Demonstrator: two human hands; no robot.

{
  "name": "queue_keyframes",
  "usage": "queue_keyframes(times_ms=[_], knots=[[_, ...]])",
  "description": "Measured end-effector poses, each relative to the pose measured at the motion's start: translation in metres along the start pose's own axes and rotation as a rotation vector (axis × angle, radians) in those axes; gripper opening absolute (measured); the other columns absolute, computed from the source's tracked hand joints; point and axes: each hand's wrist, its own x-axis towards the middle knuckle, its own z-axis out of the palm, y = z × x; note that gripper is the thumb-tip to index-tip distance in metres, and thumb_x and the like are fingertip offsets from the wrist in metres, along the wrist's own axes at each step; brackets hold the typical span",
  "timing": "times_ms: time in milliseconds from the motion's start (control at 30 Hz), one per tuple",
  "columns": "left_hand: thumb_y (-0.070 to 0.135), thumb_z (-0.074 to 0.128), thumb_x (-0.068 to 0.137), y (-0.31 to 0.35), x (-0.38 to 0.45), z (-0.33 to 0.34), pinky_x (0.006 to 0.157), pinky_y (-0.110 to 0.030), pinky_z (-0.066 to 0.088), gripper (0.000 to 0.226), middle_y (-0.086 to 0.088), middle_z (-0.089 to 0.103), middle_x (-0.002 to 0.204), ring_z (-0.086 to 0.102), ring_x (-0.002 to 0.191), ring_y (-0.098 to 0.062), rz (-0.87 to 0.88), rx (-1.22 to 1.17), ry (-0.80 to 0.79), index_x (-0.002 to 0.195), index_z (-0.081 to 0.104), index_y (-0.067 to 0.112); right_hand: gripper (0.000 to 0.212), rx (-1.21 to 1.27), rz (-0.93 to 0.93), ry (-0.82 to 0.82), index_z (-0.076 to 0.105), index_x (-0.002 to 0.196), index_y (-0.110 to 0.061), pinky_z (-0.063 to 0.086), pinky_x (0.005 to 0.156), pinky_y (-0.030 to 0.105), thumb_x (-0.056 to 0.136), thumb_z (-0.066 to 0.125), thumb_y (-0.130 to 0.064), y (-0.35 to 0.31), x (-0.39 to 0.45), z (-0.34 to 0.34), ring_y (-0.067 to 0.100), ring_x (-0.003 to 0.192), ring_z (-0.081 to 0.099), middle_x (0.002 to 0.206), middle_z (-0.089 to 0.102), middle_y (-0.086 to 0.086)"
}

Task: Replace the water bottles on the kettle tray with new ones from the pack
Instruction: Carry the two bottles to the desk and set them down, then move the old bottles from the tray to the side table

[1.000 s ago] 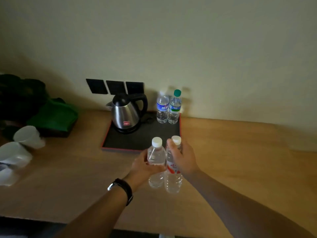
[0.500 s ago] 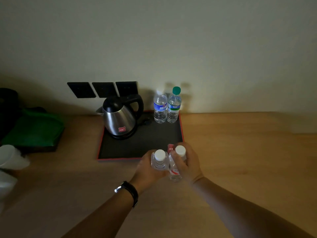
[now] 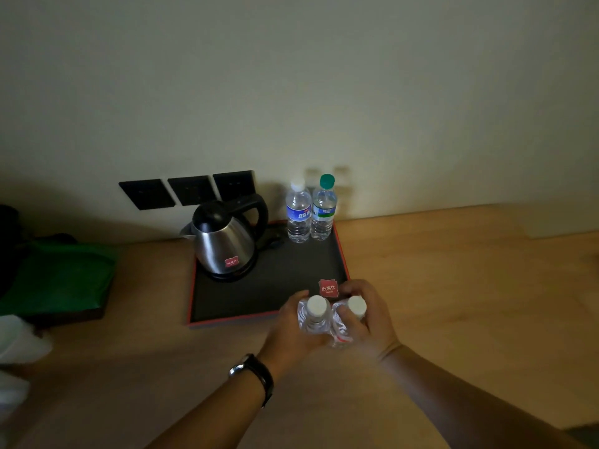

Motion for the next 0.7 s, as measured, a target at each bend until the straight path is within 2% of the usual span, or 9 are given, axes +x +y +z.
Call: queue_keyframes(times_ms=[67,100,167,233,333,433,500,600,700], knots=[[0.046,0.094,0.051,0.009,-0.002,-0.004,0.106,-0.037,0.048,0.111,0.008,0.054,0.139,0.055,0.126,-0.012,0.028,0.016,-0.015,0.146,0.04,0.031,0.018,0.016,-0.028,0.005,0.058,0.102,-0.03,0.049,0.078,0.025,0.084,0.059,-0.033,-0.008,0.005,-0.001,0.008,0.092,0.065,0.101,0.067,-0.015],[0.049,0.093,0.049,0.013,-0.004,-0.005,0.104,-0.032,0.049,0.107,0.013,0.056,0.137,0.057,0.126,-0.01,0.053,-0.003,-0.025,0.142,0.042,0.039,0.016,0.032,-0.044,0.006,0.06,0.1,-0.027,0.05,0.077,0.031,0.086,0.058,-0.032,-0.011,0.008,-0.001,0.014,0.09,0.065,0.098,0.067,-0.008],[0.049,0.093,0.05,0.024,-0.005,-0.009,0.088,-0.01,0.051,0.088,0.033,0.064,0.122,0.061,0.117,0.005,0.118,-0.021,-0.062,0.124,0.047,0.062,0.019,0.049,-0.081,0.0,0.062,0.1,-0.017,0.052,0.075,0.037,0.089,0.055,-0.03,-0.017,0.015,-0.003,0.022,0.087,0.065,0.095,0.066,0.004],[0.058,0.09,0.055,0.037,-0.005,-0.014,0.083,-0.003,0.048,0.077,0.039,0.063,0.116,0.057,0.11,0.02,0.165,-0.021,-0.073,0.117,0.046,0.07,0.028,0.037,-0.106,-0.013,0.064,0.103,-0.007,0.053,0.075,0.035,0.09,0.054,-0.03,-0.024,0.023,-0.005,0.024,0.086,0.065,0.095,0.067,0.008],[0.071,0.07,0.069,0.051,0.002,-0.024,0.107,-0.025,0.043,0.071,0.02,0.053,0.139,0.049,0.126,0.01,0.186,0.003,-0.025,0.133,0.044,0.054,0.034,0.048,-0.1,-0.034,0.065,0.108,-0.005,0.053,0.072,0.019,0.095,0.056,-0.036,-0.034,0.04,-0.011,0.015,0.081,0.069,0.09,0.069,0.004],[0.064,0.062,0.08,0.071,0.023,-0.04,0.107,-0.028,0.041,0.06,0.012,0.056,0.138,0.05,0.127,0.004,0.243,0.024,0.076,0.134,0.052,0.042,0.024,-0.027,-0.027,-0.075,0.065,0.108,-0.027,0.05,0.075,0.013,0.093,0.059,-0.045,-0.042,0.072,-0.018,0.006,0.094,0.068,0.1,0.07,-0.011],[0.058,0.066,0.081,0.092,0.046,-0.052,0.103,-0.029,0.045,0.06,0.008,0.058,0.13,0.055,0.12,-0.004,0.281,0.095,0.186,0.133,0.055,0.032,0.024,-0.198,0.0,-0.122,0.062,0.11,-0.037,0.049,0.076,0.016,0.09,0.057,-0.048,-0.04,0.101,-0.02,0.003,0.098,0.064,0.104,0.067,-0.015],[0.038,0.077,0.084,0.121,0.087,-0.068,0.094,-0.025,0.047,0.053,0.01,0.053,0.118,0.057,0.113,-0.012,0.316,0.207,0.3,0.131,0.058,0.023,0.039,-0.411,0.038,-0.188,0.064,0.122,-0.022,0.049,0.087,0.03,0.087,0.063,-0.037,-0.03,0.15,-0.019,0.018,0.105,0.062,0.116,0.064,0.001],[0.025,0.08,0.084,0.14,0.127,-0.078,0.094,-0.019,0.037,0.061,0.004,0.05,0.129,0.052,0.119,-0.013,0.295,0.293,0.316,0.139,0.053,0.019,0.05,-0.533,0.082,-0.262,0.057,0.134,-0.013,0.045,0.1,0.035,0.087,0.071,-0.02,-0.02,0.192,-0.014,0.027,0.119,0.056,0.131,0.055,0.011]])
